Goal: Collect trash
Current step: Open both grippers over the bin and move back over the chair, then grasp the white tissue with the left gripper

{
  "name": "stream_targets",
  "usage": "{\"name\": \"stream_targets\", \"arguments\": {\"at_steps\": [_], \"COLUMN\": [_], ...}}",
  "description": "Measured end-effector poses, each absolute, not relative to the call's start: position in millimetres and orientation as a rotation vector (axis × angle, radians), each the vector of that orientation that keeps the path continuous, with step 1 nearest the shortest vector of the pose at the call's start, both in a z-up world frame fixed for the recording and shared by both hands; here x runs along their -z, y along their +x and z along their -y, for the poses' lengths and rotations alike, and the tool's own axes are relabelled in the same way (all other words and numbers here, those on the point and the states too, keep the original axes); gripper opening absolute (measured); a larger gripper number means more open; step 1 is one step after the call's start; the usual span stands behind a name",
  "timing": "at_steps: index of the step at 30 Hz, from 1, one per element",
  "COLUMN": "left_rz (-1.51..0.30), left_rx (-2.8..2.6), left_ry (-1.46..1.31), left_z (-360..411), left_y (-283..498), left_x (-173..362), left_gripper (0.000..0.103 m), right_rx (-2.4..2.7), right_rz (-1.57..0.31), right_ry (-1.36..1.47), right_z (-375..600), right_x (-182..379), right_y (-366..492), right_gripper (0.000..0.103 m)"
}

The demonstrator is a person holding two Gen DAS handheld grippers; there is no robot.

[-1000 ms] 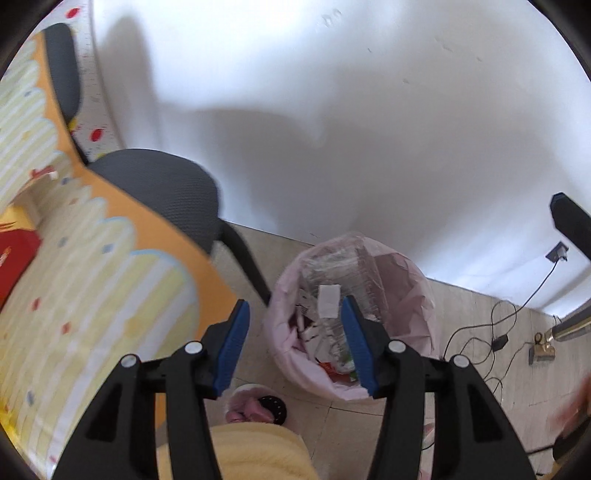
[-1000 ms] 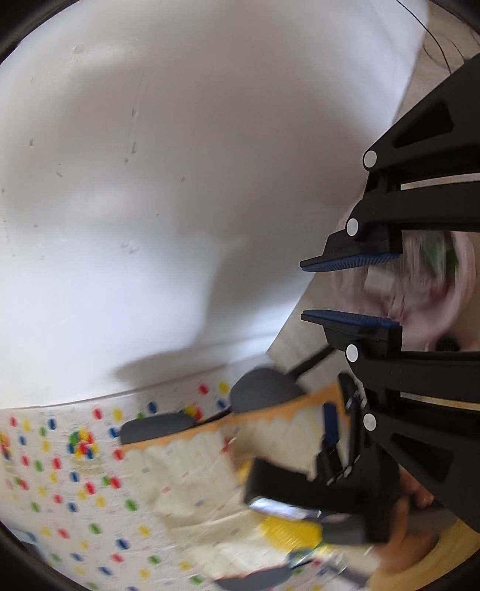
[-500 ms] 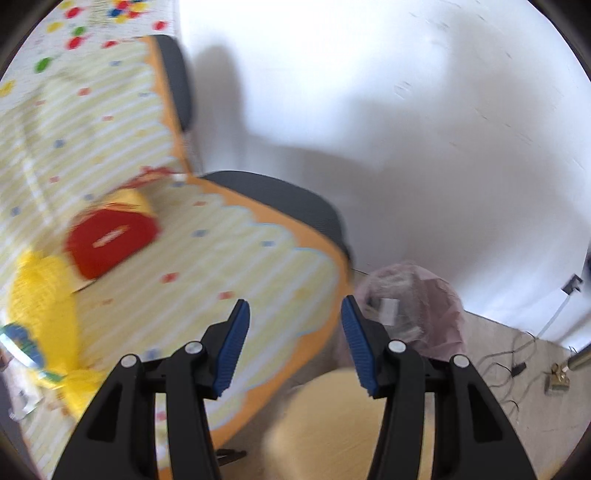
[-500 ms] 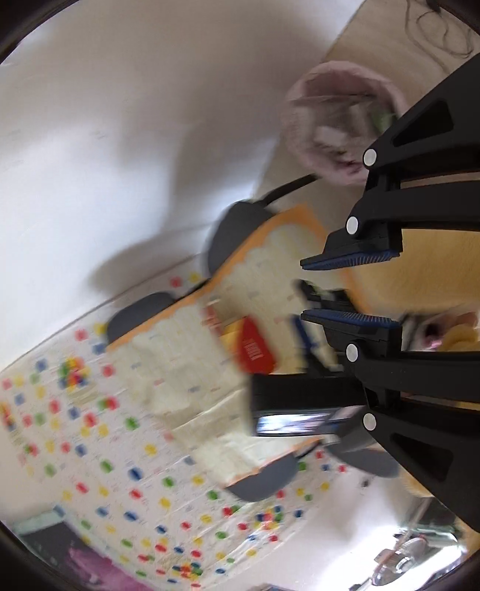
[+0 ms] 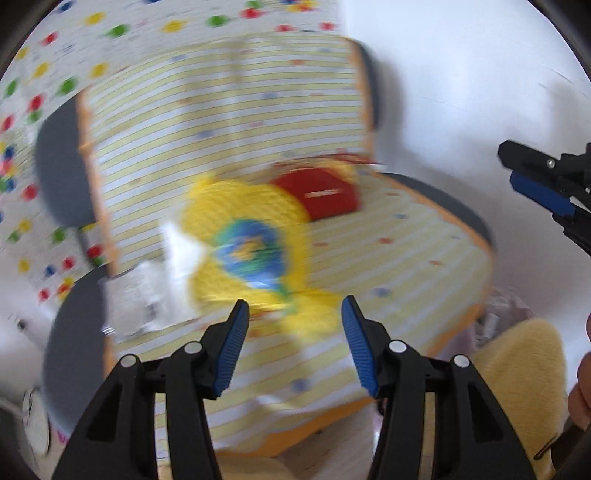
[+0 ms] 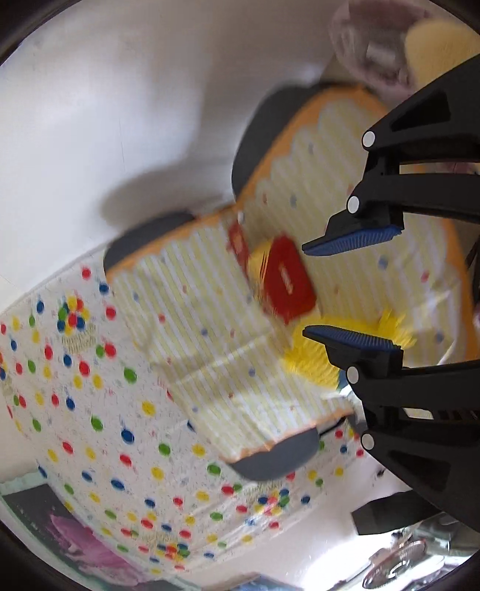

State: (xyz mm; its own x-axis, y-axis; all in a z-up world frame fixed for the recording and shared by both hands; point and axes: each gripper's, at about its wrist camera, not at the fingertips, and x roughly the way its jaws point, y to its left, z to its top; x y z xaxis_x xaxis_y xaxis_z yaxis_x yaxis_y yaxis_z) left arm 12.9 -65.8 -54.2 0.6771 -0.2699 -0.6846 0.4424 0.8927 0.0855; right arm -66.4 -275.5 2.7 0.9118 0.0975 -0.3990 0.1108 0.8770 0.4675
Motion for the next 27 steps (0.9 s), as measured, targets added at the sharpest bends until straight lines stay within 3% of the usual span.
{"name": "stream_targets", "arguments": {"at_steps": [3, 11, 27], "left_rz": [-0.738, -0.746, -0.783], "left_rx": [0.318, 0.196, 0.223], "left_ry": [0.221, 0.164, 0.177], "left_z": [42.6, 16.7, 29.5], "left_y": [33.4, 79.1, 70.2], "left_x": [54.9, 54.2, 68.3], "left_gripper": [0.051, 0.051, 0.054], "right_rx": [-0.040, 0.013, 0.148], "right_rz": [-0.443, -0.567, -0.655], "right_ry": [0.370, 0.264, 0.075], "right_z": [256.6, 262.6, 252.7], "right_x": [-6.9, 25.7, 38.2], "right_y": [-30.6, 43.6, 2.8], "right_gripper": [0.054, 0.057, 0.068]}}
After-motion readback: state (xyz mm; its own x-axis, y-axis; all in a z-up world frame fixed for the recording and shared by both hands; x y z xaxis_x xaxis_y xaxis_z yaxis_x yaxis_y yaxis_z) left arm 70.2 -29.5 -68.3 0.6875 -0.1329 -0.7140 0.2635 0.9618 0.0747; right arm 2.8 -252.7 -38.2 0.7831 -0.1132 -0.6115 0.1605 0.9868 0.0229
